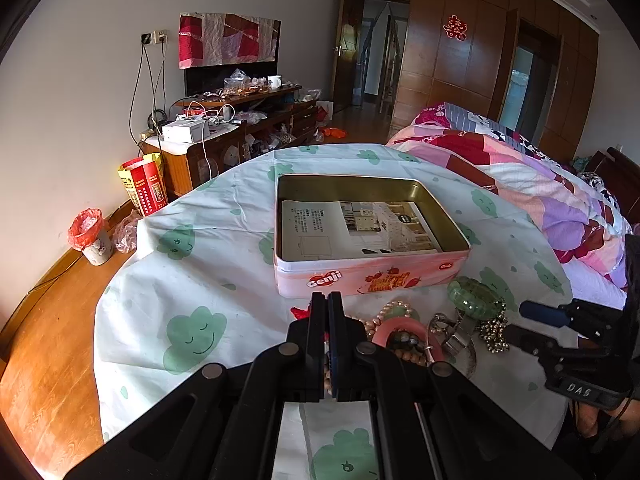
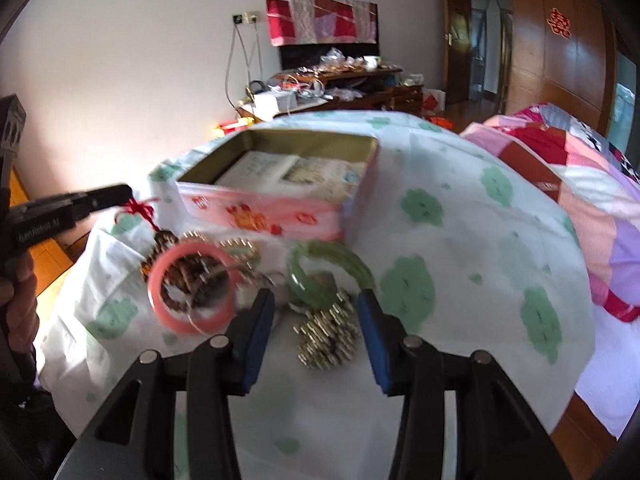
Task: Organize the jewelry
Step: 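Carry the silver bead chain into the pink tin and open the right gripper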
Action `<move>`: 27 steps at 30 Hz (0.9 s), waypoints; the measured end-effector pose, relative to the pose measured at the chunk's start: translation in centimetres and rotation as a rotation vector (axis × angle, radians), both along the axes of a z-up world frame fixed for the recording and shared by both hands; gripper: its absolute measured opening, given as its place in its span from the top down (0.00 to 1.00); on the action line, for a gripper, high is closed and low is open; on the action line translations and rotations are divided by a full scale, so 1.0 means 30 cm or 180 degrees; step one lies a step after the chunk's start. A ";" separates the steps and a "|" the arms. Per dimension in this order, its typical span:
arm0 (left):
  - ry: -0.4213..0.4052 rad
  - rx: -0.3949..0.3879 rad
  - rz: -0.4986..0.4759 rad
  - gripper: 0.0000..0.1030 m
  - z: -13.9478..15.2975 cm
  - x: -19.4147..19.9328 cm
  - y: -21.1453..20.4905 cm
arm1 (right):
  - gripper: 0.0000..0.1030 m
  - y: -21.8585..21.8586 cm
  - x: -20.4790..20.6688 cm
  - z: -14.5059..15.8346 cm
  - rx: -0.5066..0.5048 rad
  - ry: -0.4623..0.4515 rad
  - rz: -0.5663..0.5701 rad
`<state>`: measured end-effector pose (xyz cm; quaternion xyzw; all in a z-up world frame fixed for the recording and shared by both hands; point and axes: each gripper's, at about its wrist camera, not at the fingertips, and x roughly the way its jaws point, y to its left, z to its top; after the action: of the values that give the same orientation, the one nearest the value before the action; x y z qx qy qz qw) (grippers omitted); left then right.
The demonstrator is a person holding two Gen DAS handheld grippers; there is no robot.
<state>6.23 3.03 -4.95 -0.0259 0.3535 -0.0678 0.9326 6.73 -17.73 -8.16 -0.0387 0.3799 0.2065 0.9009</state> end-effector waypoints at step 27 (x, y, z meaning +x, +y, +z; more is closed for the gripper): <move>-0.0264 0.0093 -0.0091 1.00 0.141 0.098 0.016 | 0.89 0.060 0.048 0.258 -0.0197 -0.0674 0.0069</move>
<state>9.18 3.50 -0.73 -0.0043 0.3158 -0.0769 0.9457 8.17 -15.94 -0.43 -0.0923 0.2884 0.1991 0.9320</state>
